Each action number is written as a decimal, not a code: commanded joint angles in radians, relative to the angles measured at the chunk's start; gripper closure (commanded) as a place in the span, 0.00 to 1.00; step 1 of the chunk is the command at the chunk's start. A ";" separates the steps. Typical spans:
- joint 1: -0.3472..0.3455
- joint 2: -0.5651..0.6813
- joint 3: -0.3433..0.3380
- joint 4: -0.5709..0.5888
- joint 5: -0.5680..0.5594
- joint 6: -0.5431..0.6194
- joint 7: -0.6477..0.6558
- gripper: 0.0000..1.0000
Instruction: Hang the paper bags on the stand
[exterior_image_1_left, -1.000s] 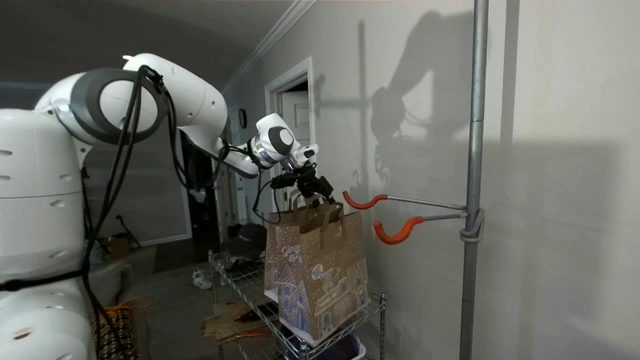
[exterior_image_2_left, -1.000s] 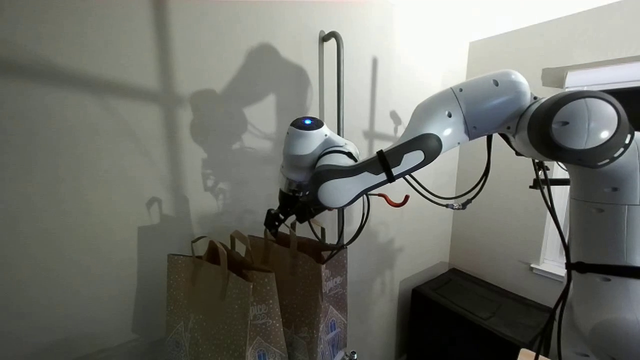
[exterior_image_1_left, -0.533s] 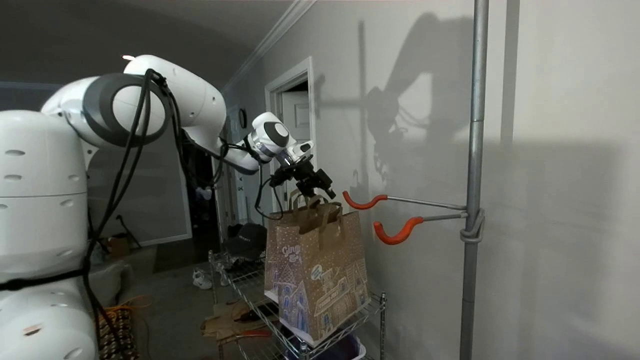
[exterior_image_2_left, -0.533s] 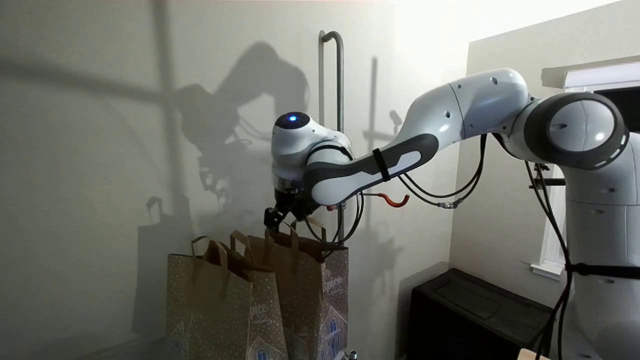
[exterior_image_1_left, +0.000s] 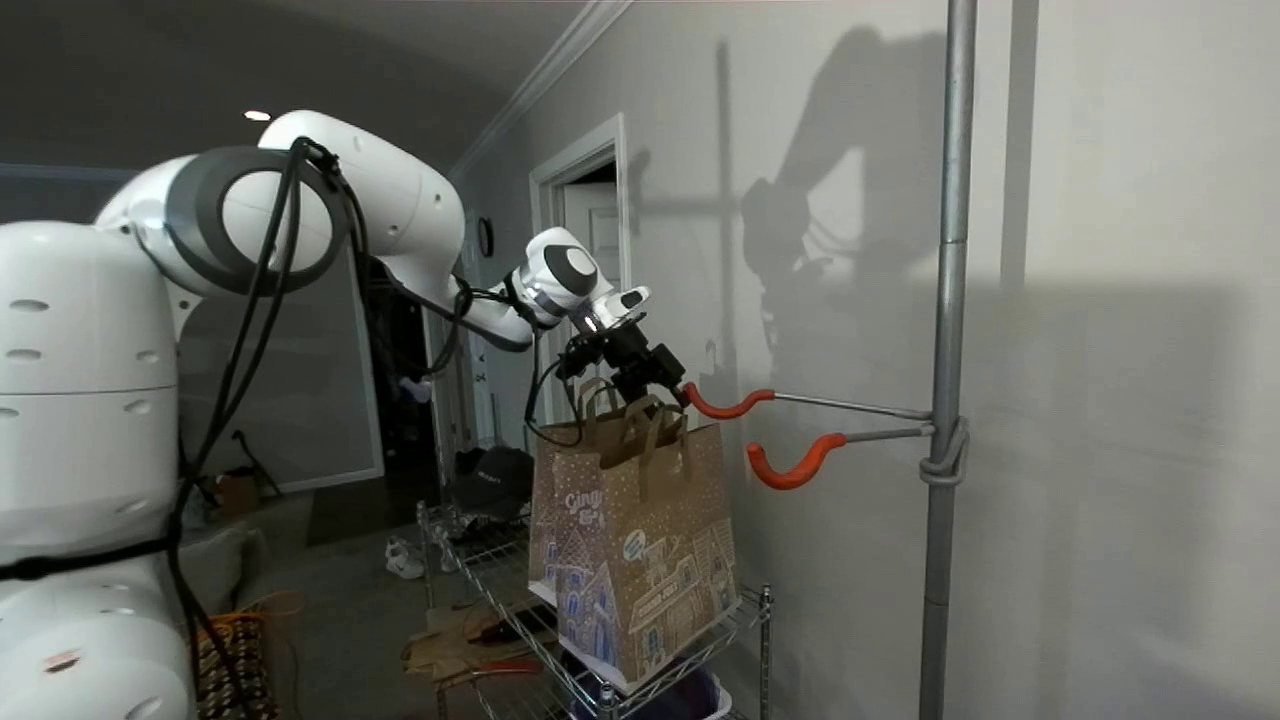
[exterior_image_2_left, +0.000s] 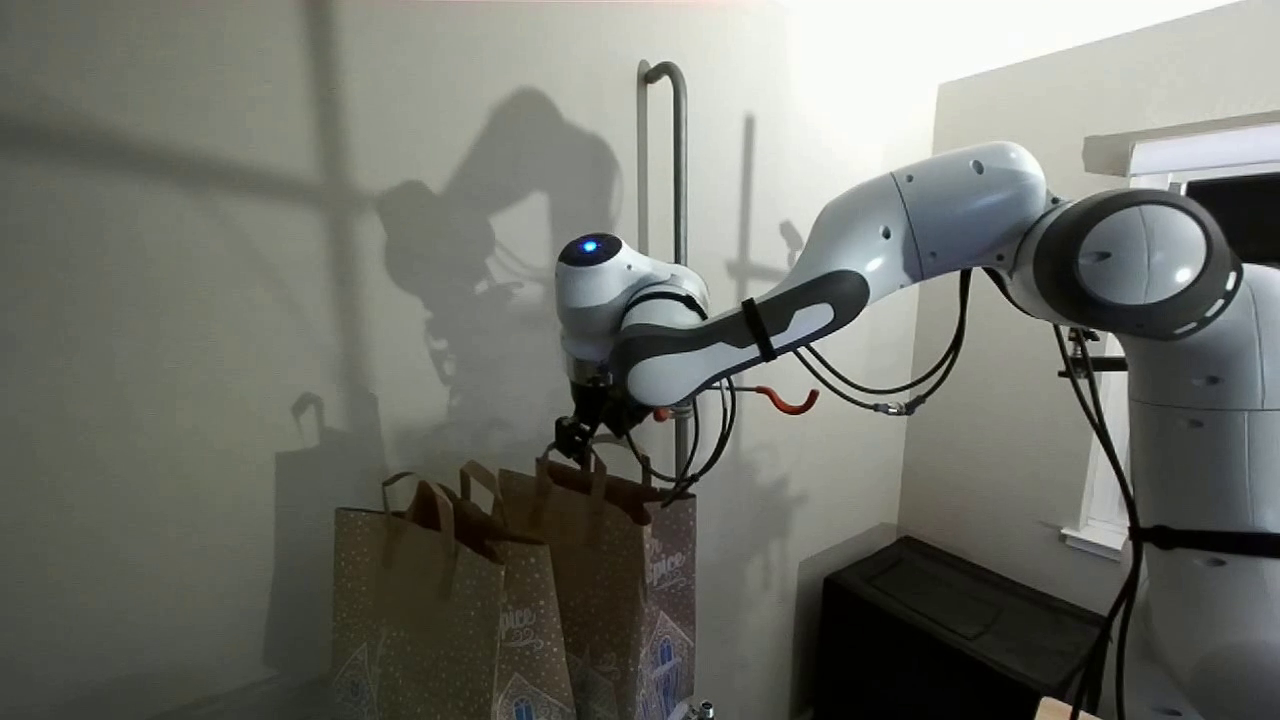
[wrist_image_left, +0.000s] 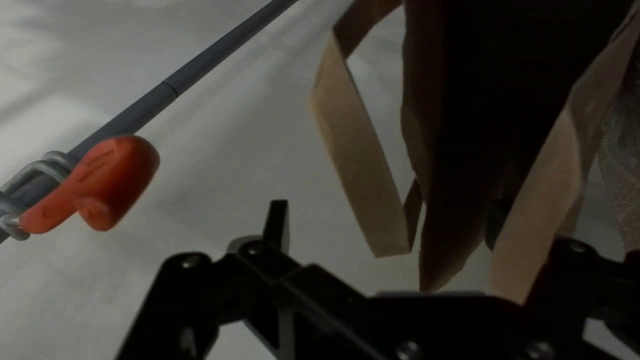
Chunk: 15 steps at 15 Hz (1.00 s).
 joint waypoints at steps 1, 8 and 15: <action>-0.019 -0.006 -0.003 -0.007 0.102 0.016 -0.102 0.26; -0.021 -0.027 -0.022 0.000 0.240 -0.013 -0.173 0.72; -0.021 -0.037 -0.022 -0.002 0.256 -0.009 -0.171 0.99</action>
